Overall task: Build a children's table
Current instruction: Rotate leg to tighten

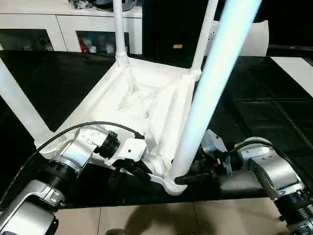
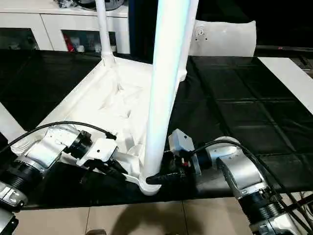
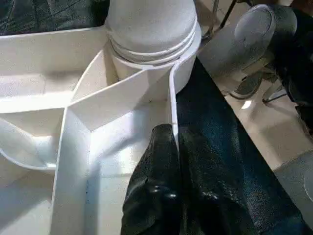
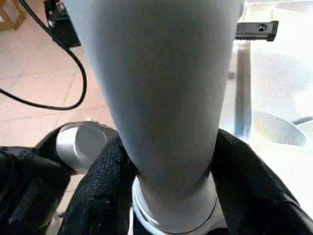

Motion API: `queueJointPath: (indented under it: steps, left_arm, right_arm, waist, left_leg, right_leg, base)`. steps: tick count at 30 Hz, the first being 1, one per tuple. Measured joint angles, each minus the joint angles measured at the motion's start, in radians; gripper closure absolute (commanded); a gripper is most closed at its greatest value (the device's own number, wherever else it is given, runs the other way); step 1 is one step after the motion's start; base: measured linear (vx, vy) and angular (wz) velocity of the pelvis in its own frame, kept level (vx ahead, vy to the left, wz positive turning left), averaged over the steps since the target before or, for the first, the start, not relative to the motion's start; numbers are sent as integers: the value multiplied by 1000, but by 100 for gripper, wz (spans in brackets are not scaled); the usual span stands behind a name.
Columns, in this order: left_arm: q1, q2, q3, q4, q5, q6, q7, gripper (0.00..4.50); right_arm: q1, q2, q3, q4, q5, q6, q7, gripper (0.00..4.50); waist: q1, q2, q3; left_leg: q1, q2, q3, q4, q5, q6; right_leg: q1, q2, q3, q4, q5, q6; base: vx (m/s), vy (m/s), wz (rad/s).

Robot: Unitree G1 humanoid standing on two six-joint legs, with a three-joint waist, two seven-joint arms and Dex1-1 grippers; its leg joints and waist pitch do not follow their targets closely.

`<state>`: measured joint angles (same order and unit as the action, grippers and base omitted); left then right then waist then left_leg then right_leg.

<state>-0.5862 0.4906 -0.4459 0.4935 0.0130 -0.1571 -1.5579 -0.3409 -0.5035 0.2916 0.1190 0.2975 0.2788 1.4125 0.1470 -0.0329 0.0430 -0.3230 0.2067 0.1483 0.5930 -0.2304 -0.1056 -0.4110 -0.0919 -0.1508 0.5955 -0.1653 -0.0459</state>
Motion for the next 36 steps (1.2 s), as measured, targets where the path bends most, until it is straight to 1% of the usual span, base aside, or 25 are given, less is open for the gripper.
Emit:
queueJointPath:
  steps: [4, 7, 8, 10, 12, 13, 14, 15, 16, 17, 18, 19, 20, 21, 22, 23, 24, 25, 27, 29, 30, 31, 32, 34, 36]
  left_arm:
    - [18, 3, 10, -18, -18, 37, 4, 450]
    - [79, 23, 55, -84, -20, 104, 52, 450]
    - [90, 32, 64, -95, -17, 128, 69, 450]
    - [110, 34, 82, -114, -7, 168, 106, 450]
    - [141, 32, 111, -149, 7, 229, 177, 450]
    - [149, 25, 122, -158, 12, 253, 205, 450]
    - [164, 9, 135, -176, 23, 295, 251, 450]
    - [172, -1, 138, -187, 27, 322, 285, 450]
    - [175, -10, 139, -199, 31, 352, 313, 450]
    - [178, -28, 146, -215, 41, 387, 349, 450]
    - [186, -41, 156, -227, 48, 404, 373, 450]
    - [193, -58, 165, -237, 56, 424, 399, 450]
    - [197, -74, 170, -248, 63, 450, 431, 450]
    - [200, -91, 181, -257, 70, 477, 465, 450]
    - [199, -110, 190, -263, 77, 504, 496, 450]
    - [196, -148, 196, -269, 92, 540, 545, 450]
    - [196, -168, 197, -275, 99, 557, 578, 450]
    - [196, -184, 198, -279, 100, 575, 606, 450]
    - [194, -230, 209, -279, 111, 607, 689, 450]
    - [186, -266, 210, -277, 134, 619, 749, 450]
    - [183, -274, 210, -275, 138, 619, 763, 450]
    - [180, -277, 210, -276, 138, 619, 768, 450]
    - [179, -276, 210, -279, 139, 619, 766, 450]
    - [177, -270, 210, -286, 138, 617, 757, 450]
    - [177, -256, 207, -293, 136, 607, 735, 450]
  right_arm:
    - [43, 26, -17, -32, 16, 20, -37, 257]
    - [134, 92, -52, -87, 23, 32, -151, 257]
    - [155, 118, -58, -99, 23, 36, -201, 257]
    - [170, 149, -64, -109, 10, 48, -271, 257]
    - [186, 209, -85, -114, -17, 66, -380, 257]
    - [187, 229, -89, -114, -29, 72, -426, 257]
    - [186, 259, -97, -112, -52, 81, -495, 257]
    - [186, 285, -103, -108, -68, 85, -546, 257]
    - [186, 309, -112, -104, -81, 87, -591, 257]
    - [188, 338, -126, -100, -97, 92, -642, 257]
    - [184, 356, -132, -96, -102, 96, -674, 257]
    - [182, 370, -136, -95, -109, 103, -707, 257]
    - [177, 388, -137, -94, -121, 107, -749, 257]
    - [162, 418, -142, -82, -139, 111, -798, 257]
    - [145, 446, -149, -67, -155, 113, -845, 257]
    - [128, 480, -167, -48, -177, 118, -908, 257]
    - [114, 490, -173, -36, -187, 123, -942, 257]
    - [102, 503, -177, -25, -193, 128, -973, 257]
    - [58, 566, -204, 24, -225, 133, -1074, 257]
    - [10, 611, -227, 74, -239, 134, -1162, 257]
    - [-4, 617, -229, 86, -243, 132, -1182, 257]
    - [-10, 617, -229, 91, -245, 126, -1188, 222]
    - [-10, 617, -229, 92, -247, 115, -1187, 222]
    - [-7, 617, -229, 88, -247, 99, -1178, 185]
    - [10, 609, -228, 76, -242, 78, -1140, 177]
  waist:
    - [-1, 1, -1]
    - [-6, 2, -2]
    - [-12, 4, -3]
    - [-30, 9, -5]
    - [-55, 8, -5]
    - [-69, 14, -4]
    - [-92, 26, -2]
    - [-107, 43, 3]
    - [-116, 47, 7]
    - [-115, 30, 7]
    - [-107, -2, 4]
    - [-98, -5, 7]
    - [-87, -2, 3]
    - [-80, 14, -4]
    - [-81, 20, -6]
    - [-89, 18, -5]
    - [-93, 15, -5]
    - [-94, 13, -6]
    - [-102, 13, -5]
    - [-109, 12, -5]
    - [-111, 11, -5]
    - [-112, 10, -5]
    - [-112, 11, -5]
    - [-111, 11, -5]
    - [-110, 11, -5]
  left_leg:
    - [1, 0, 0, 0, 0, -1]
    - [6, 1, 0, -2, -3, -7]
    - [10, 0, 0, -2, -2, -8]
    - [14, 0, 0, -1, 0, -11]
    - [19, 0, -1, 0, 2, -15]
    - [20, 3, -4, 3, 2, -15]
    - [23, 15, -12, 3, 2, -14]
    - [22, 35, -25, 1, 2, -14]
    - [23, 38, -27, 2, 2, -15]
    - [26, 26, -12, 5, 2, -15]
    - [35, 12, -2, 9, 2, -16]
    - [45, 0, -6, 10, -1, -19]
    - [43, -2, -10, 16, -8, -14]
    - [26, -3, -25, 8, -6, -14]
    - [21, -3, -32, 2, 4, -23]
    - [19, -4, -30, -4, 9, -29]
    - [19, -5, -28, -3, 9, -29]
    - [20, -5, -27, -3, 9, -28]
    - [19, -3, -27, -5, 9, -28]
    - [16, -2, -27, -6, 9, -28]
    - [14, 0, -28, -6, 8, -27]
    - [10, 0, -28, -7, 8, -27]
    - [8, 0, -28, -8, 8, -27]
    - [6, 0, -27, -15, 8, -27]
    - [5, 0, -26, -18, 8, -26]
  right_leg:
    - [0, 0, 0, 0, 0, 0]
    - [4, 1, 0, 0, 0, 0]
    - [7, 1, 0, 0, 0, 0]
    - [10, 1, 0, -1, 0, 0]
    - [16, 1, -7, -6, 0, 0]
    - [23, 1, -21, -18, 0, 0]
    - [41, 1, -53, -46, 0, 1]
    - [61, 2, -77, -60, 0, 4]
    - [60, 2, -80, -45, -21, 24]
    - [50, -3, -13, 31, -48, 13]
    - [48, -8, 27, 58, -59, 31]
    - [41, -3, 33, 65, -69, 28]
    - [32, -2, 30, 60, -72, 26]
    - [32, -1, 21, 55, -72, 26]
    - [27, 3, 21, 50, -71, 26]
    - [26, 5, 26, 46, -65, 23]
    - [25, 6, 31, 44, -55, 21]
    - [26, 7, 32, 42, -51, 19]
    - [26, 9, 31, 35, -48, 18]
    - [26, 12, 31, 30, -46, 17]
    - [26, 14, 31, 26, -41, 17]
    - [25, 15, 31, 21, -33, 17]
    - [23, 16, 31, 17, -27, 15]
    - [20, 16, 32, 16, -24, 10]
    - [18, 17, 32, 15, -25, 9]
  base:
    - [0, 0, 0]
    - [0, 0, 0]
    - [0, 0, 0]
    - [0, 0, 0]
    - [-59, 7, -6]
    - [-62, 12, -9]
    - [-66, 36, -15]
    - [-74, 10, -16]
    - [-74, 10, -16]
    - [-57, -21, -8]
    - [0, 0, 0]
    - [0, 0, 0]
    - [1, -45, -22]
    - [46, 0, -35]
    - [46, 0, -35]
    - [0, 0, 0]
    - [0, 0, 0]
    - [0, 0, 0]
    - [0, 0, 0]
    - [0, 0, 0]
    - [0, 0, 0]
    - [0, 0, 0]
    - [0, 0, 0]
    - [0, 0, 0]
    - [0, 0, 0]
